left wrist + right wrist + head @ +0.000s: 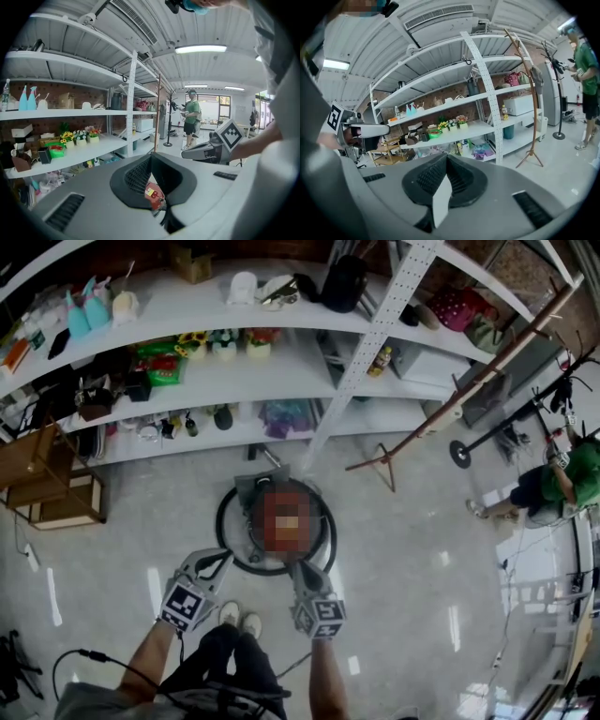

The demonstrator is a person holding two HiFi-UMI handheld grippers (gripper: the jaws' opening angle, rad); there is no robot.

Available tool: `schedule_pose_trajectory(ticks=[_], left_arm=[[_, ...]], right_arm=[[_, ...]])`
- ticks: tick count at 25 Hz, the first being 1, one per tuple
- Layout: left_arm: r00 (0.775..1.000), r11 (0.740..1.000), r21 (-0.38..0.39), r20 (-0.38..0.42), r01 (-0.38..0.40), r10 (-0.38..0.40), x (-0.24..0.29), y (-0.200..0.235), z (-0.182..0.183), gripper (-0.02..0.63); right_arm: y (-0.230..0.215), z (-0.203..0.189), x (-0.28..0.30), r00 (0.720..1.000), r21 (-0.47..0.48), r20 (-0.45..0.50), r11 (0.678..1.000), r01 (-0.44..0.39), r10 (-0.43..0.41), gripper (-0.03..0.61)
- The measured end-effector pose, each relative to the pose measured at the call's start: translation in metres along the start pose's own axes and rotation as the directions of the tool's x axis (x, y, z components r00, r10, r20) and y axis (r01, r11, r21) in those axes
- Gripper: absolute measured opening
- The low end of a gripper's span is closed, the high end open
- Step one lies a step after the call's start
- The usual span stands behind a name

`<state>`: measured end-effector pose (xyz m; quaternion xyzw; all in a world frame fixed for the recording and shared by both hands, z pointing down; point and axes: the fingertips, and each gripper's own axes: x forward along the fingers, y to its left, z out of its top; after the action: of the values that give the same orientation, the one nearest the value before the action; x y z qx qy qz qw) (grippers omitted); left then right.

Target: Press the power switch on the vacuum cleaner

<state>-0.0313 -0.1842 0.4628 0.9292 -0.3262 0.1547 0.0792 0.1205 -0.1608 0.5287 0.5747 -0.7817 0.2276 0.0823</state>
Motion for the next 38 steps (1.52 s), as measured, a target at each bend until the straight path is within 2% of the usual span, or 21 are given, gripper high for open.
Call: schedule_pose_trajectory(ticks=[10,22,29,38], left_arm=[[0.999,1.000,0.004,0.032,0.014,-0.014,-0.017,-0.016,0.023,-0.008],[0.993,0.997,0.071,0.120,0.011,-0.019,-0.040,-0.036,0.075,-0.008],[0.989,0.992,0.124,0.142,0.014,-0.032,-0.056,-0.045,0.089,-0.008],[0.982,0.993,0.116,0.188,-0.010,-0.012,-0.082,-0.055,0.110,-0.008]], right_arm=[[0.011,0.032,-0.042,0.999,-0.016,0.033,1.000,0.025,-0.025,0.011],[0.017,0.056,-0.094,0.994,-0.030,0.091,0.997,0.067,-0.064,0.011],[0.027,0.076,-0.119,0.987,-0.051,0.139,0.995,0.083,-0.075,0.011],[0.038,0.096,-0.153,0.971,-0.051,0.222,0.993,0.105,-0.091,0.011]])
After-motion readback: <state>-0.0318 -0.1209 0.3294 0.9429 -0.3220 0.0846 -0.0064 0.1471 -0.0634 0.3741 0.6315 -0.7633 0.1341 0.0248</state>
